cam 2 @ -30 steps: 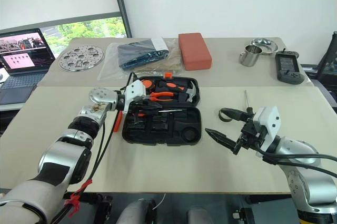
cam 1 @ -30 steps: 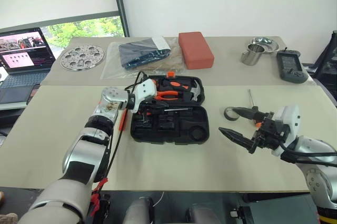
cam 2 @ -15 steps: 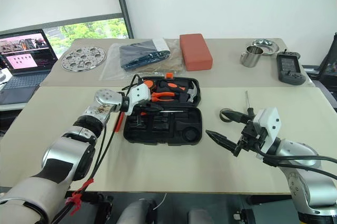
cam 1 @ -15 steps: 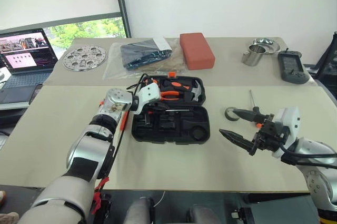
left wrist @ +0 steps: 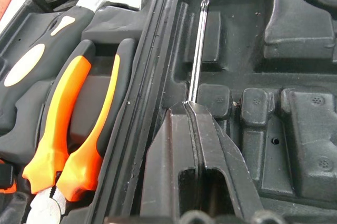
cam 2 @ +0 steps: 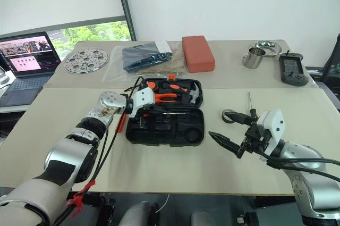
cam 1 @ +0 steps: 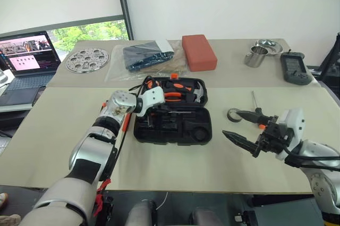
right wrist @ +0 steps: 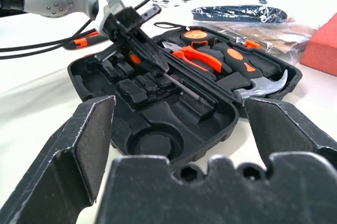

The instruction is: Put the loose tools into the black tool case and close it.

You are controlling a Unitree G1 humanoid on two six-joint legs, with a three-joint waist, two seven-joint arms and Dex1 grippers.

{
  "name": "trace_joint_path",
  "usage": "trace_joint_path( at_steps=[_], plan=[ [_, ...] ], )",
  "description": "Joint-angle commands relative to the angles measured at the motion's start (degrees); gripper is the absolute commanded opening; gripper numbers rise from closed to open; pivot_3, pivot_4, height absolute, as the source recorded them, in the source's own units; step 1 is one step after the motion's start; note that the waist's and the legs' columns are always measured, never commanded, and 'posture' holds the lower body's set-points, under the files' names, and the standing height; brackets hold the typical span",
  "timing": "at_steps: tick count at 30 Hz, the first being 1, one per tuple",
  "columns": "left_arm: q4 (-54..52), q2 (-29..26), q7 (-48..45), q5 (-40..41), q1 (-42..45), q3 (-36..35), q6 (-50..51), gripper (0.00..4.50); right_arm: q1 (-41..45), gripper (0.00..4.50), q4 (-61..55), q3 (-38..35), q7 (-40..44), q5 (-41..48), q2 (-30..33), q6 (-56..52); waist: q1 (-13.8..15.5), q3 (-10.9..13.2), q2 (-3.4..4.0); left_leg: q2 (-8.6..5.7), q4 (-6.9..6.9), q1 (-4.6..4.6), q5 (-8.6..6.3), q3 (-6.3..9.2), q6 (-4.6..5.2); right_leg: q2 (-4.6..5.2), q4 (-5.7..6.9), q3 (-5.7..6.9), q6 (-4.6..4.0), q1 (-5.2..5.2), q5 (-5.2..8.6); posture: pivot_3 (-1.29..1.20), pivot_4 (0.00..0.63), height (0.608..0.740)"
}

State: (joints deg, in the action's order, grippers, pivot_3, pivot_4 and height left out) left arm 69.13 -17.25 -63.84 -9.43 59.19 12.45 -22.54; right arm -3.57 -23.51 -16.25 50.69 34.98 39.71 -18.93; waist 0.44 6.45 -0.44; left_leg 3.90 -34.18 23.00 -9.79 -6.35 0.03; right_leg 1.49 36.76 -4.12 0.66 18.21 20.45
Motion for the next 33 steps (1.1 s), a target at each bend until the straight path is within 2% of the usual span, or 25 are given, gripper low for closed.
trace_joint_path(
  at_steps=[1,6,9,14,18,19,20,21,22,23,28,31,33],
  plan=[
    [2.90,-0.24,2.37,-4.22,-2.22,2.92,1.33,0.03,0.32,4.50,-2.23,-1.28,0.00,0.15,0.28,1.43,-0.01,-0.06,0.00,0.00,0.00,-0.05,0.00,0.00,0.00,0.00,0.01,-0.01,0.00,-0.03,0.00,0.00,0.150,0.740],
    [3.18,-0.24,3.36,-4.23,-2.37,2.48,1.47,0.03,0.39,4.50,-2.32,-1.22,-0.13,0.13,0.26,1.34,-0.19,-0.33,-0.02,-0.01,0.00,-0.16,0.00,0.03,0.01,0.00,0.08,-0.04,0.00,-0.08,0.00,0.00,0.150,0.740],
    [2.64,-0.10,3.22,-1.62,-1.44,-0.06,1.70,0.03,0.81,4.50,-2.03,-1.91,-1.61,0.48,0.07,0.29,-0.33,-0.38,-0.02,-0.01,0.00,-0.16,0.02,0.04,0.03,0.00,0.12,-0.04,0.00,-0.08,0.00,0.00,0.150,0.740],
    [-1.01,-0.61,-3.91,6.04,0.08,-6.42,2.21,0.03,3.00,4.50,2.17,-2.38,-8.63,-4.14,0.63,-1.57,-0.53,-0.36,-0.05,0.00,0.00,0.00,0.05,0.05,0.05,0.00,0.17,-0.02,0.00,0.08,0.00,0.00,0.150,0.740],
    [-7.07,-1.85,-10.25,13.07,0.59,-11.19,7.06,0.03,6.05,4.50,8.17,-1.37,-14.98,-9.16,1.62,-5.31,-0.65,-0.37,0.02,0.00,0.01,0.24,0.05,0.02,0.05,0.00,0.07,0.00,-0.01,0.27,0.00,0.00,0.150,0.740],
    [-9.79,-2.45,-12.45,14.81,0.37,-11.93,9.41,0.57,7.54,4.50,9.84,-1.02,-16.65,-10.17,1.59,-6.62,-0.69,-0.37,0.04,0.01,0.04,0.27,0.06,-0.01,0.04,0.00,0.05,0.00,-0.01,0.31,0.00,0.00,0.150,0.740],
    [-12.93,-3.18,-14.51,16.28,-0.10,-12.33,11.84,0.69,9.09,4.50,11.42,-0.50,-17.94,-11.13,1.70,-8.05,-0.78,-0.38,0.06,0.02,0.09,0.31,0.07,-0.03,0.01,0.00,0.02,0.00,-0.01,0.37,0.00,0.00,0.150,0.740],
    [-16.99,-4.07,-17.54,18.14,-1.05,-12.42,14.70,1.01,10.67,4.50,13.05,-0.10,-18.87,-11.43,1.90,-10.37,-1.01,-0.39,0.10,0.01,0.12,0.31,0.09,-0.04,-0.02,0.01,0.02,-0.01,-0.01,0.37,0.00,0.00,0.150,0.740],
    [-21.12,-4.99,-20.02,19.70,-2.18,-12.27,17.51,1.53,12.12,4.50,14.56,0.18,-19.80,-11.92,1.92,-11.96,-1.16,-0.40,0.13,0.01,0.16,0.29,0.20,-0.09,-0.19,0.00,0.01,-0.02,-0.01,0.38,0.00,0.00,0.150,0.740],
    [-26.04,-6.19,-22.23,21.46,-3.52,-12.03,21.03,1.72,14.09,4.50,16.68,0.32,-21.01,-12.40,1.72,-13.63,-1.25,-0.41,0.15,0.03,0.22,0.27,0.24,-0.10,-0.25,0.00,0.01,-0.03,-0.01,0.39,0.00,0.00,0.150,0.740],
    [-46.22,-12.61,-26.90,27.77,-8.62,-10.80,36.67,3.61,23.78,4.50,27.94,2.72,-23.95,-14.26,1.77,-22.35,-1.77,-0.42,0.24,0.08,0.29,0.16,0.47,-0.13,-0.62,-0.07,0.01,-0.06,-0.04,0.35,0.02,0.00,0.150,0.740],
    [-52.20,-14.60,-26.33,29.56,-9.47,-10.62,41.40,4.43,27.95,4.50,34.27,4.20,-23.82,-15.26,1.41,-25.25,-1.41,-0.42,0.24,0.07,0.28,0.18,0.42,-0.12,-0.54,-0.08,0.01,-0.05,-0.04,0.31,0.02,0.00,0.150,0.740],
    [-54.88,-15.31,-25.41,30.50,-9.59,-10.56,43.65,4.43,30.14,4.50,38.53,5.52,-23.15,-16.36,1.66,-25.49,-1.09,-0.41,0.26,0.03,0.27,0.21,0.27,-0.11,-0.28,-0.06,-0.02,-0.07,-0.04,0.28,0.02,0.00,0.150,0.740]
  ],
)
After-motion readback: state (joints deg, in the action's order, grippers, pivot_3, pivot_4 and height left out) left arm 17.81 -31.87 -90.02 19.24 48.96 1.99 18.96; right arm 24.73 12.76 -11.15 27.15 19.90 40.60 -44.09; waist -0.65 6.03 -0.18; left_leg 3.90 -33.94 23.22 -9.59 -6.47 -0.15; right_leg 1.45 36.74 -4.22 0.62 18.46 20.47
